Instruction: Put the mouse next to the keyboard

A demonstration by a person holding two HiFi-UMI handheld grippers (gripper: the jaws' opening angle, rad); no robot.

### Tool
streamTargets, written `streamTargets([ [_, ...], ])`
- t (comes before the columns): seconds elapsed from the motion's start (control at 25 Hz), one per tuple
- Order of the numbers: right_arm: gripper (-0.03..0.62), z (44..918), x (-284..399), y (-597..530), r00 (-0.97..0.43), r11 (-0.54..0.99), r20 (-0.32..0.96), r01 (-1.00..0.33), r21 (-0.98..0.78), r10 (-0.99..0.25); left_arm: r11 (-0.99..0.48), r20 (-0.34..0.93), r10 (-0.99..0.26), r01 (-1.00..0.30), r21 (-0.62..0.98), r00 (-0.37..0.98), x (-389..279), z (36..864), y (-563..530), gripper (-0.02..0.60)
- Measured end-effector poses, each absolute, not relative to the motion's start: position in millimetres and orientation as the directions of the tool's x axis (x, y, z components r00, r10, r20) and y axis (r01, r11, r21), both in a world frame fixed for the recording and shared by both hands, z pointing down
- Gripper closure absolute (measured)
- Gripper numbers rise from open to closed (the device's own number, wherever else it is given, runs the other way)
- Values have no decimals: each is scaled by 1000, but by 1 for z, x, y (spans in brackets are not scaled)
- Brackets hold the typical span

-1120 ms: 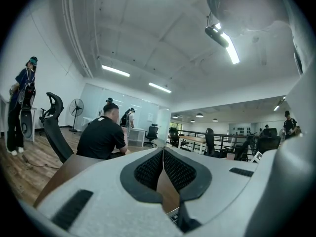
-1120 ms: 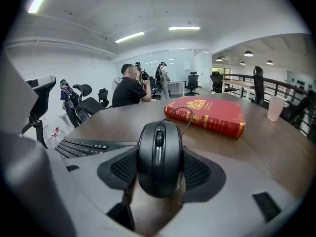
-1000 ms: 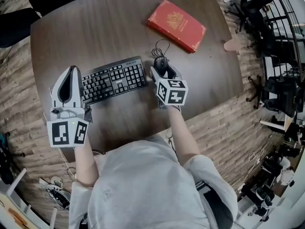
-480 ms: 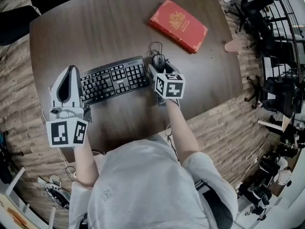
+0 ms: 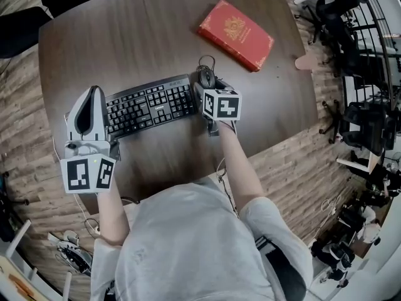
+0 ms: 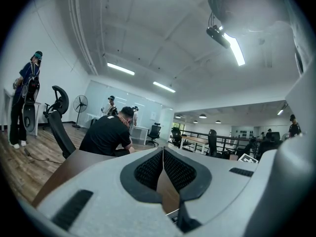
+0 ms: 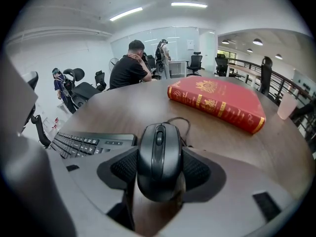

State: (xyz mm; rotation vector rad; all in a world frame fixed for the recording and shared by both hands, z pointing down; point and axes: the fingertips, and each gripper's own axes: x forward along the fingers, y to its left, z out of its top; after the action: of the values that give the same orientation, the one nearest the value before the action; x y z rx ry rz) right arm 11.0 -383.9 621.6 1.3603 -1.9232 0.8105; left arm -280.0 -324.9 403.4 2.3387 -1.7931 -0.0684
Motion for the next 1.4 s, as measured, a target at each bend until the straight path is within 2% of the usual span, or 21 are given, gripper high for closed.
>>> streamTargets([
  [0.76, 350, 635, 6, -389, -248, 268, 816, -956, -119, -522, -236, 89, -962, -953, 187, 256, -290, 409, -323, 569],
  [1.28, 352, 593, 8, -380, -308, 327, 686, -939, -108, -659, -241, 87, -962, -955, 172, 258, -282, 403, -315, 569],
  [1.32, 359, 586, 5, -377, -328, 349, 669, -931, -108, -668, -242, 86, -962, -955, 170, 258, -281, 402, -314, 569],
  [1.4, 467, 572, -2, -371, -363, 392, 638, -914, -104, -679, -243, 83, -962, -955, 168, 259, -278, 401, -312, 569],
])
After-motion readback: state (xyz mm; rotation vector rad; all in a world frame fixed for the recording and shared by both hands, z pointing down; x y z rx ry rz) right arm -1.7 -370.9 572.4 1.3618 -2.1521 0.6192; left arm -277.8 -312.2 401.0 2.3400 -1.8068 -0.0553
